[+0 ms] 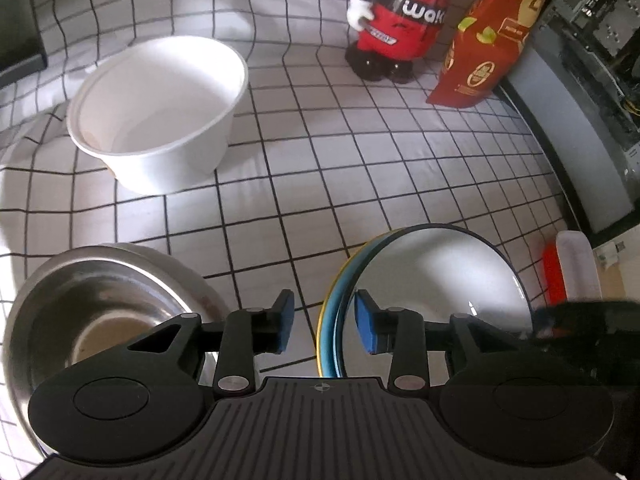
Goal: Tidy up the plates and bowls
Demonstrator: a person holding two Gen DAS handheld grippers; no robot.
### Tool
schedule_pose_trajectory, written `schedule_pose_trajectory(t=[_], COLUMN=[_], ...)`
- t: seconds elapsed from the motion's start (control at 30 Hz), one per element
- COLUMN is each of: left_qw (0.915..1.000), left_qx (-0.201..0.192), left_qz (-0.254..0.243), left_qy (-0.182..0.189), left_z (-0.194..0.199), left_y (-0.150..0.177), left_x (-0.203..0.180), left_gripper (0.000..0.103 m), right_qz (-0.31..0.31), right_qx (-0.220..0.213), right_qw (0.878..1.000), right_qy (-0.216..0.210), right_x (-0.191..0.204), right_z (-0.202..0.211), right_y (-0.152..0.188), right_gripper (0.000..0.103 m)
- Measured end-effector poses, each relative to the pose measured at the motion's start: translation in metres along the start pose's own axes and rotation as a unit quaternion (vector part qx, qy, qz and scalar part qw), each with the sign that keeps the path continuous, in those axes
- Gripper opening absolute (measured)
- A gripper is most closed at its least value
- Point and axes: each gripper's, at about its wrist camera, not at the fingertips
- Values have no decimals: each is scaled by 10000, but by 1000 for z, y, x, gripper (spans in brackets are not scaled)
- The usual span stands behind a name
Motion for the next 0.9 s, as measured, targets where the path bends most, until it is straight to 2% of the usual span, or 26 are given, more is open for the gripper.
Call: schedule_pose_trajectory(t=[0.13, 0.5, 0.6, 0.7, 0.77, 0.83, 0.9], left_qw=[9996, 9967, 9938, 9876, 9818, 9776, 9723], left_qx=[157, 163, 165, -71, -400, -763, -1158], left_qz=[129, 799, 1083, 1484, 1732, 1865, 2018], left_qy=[175, 63, 203, 501, 673, 615, 219], left_z=[-11, -12, -9, 10, 32, 54, 72], left_y=[-2, -4, -2, -1, -1, -2, -5], left_x=[-2, 11, 20, 36, 49, 60, 79], left_gripper=[29, 30, 29, 28, 28, 29, 29], right_qz=[-410, 144, 298, 539, 1002, 1638, 2233], right_qx=[452, 452, 463, 411, 201, -96, -375], right_qw=[9963, 9978, 9974, 9970, 9947, 9861, 9727], right_qy=[-610, -471, -457, -364, -89, 257, 509], right_x=[-8, 8, 11, 14, 23, 36, 51], right_z=[-16, -25, -31, -24, -12, 3, 16], right_y=[5, -6, -15, -26, -34, -41, -47], right_gripper=[44, 45, 45, 45, 46, 46, 47])
Point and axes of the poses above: each gripper's, at about its wrist camera, not at the fingertips, and z roughly against the way its jaws point, x to its left, y to its underside, and after that the axes turned 8 degrees about -z, right-handed
